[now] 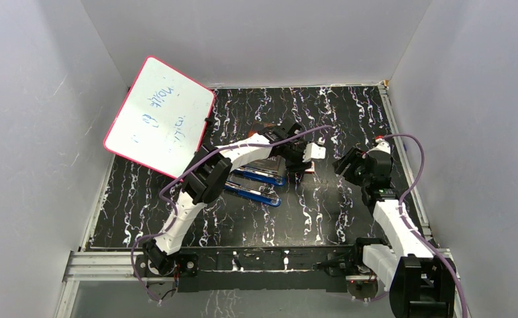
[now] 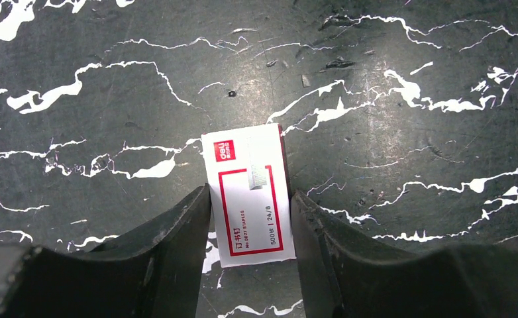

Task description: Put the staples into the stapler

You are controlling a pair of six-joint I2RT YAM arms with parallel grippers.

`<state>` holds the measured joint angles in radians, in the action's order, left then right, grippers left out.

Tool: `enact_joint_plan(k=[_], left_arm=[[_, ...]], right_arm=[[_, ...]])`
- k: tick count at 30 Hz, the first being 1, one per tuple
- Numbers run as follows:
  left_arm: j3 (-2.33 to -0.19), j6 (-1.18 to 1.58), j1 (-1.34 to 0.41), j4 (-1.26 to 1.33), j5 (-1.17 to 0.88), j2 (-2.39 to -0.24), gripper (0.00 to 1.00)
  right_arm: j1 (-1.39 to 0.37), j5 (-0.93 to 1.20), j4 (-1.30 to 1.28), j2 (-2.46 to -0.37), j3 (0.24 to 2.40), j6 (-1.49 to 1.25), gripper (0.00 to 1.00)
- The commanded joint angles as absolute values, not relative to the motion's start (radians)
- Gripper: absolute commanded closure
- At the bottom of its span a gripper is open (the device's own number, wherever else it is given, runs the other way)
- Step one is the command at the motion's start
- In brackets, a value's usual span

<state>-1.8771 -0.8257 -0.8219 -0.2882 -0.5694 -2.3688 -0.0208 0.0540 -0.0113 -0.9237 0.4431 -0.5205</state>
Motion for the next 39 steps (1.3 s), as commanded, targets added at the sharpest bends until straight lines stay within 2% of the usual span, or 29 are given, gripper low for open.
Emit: enact_joint_plan(k=[1, 14, 26, 39], left_arm=[[-1.907, -0.875, -0.817, -0.350, -0.603, -2.395, 0.54], [-1.907, -0.865, -0.813, -0.342, -0.624, -2.404, 0.56], [-1.917, -0.839, -0.813, -0.325, -0.634, -2.418, 0.56], [-1.914, -0.831, -0.813, -0.325, -0.640, -2.421, 0.55]], right_arm=[[-0.014, 0.119, 0.139, -0.982, 0.428, -0.548, 0.30], [0.058, 0.390, 0.536, -1.293, 0.395, -0.711, 0.45], [0.114, 0.542, 0.894, -1.538, 0.357, -0.845, 0.47], [0.121, 0.628, 1.170, -1.766, 0.357, -1.014, 0.52]])
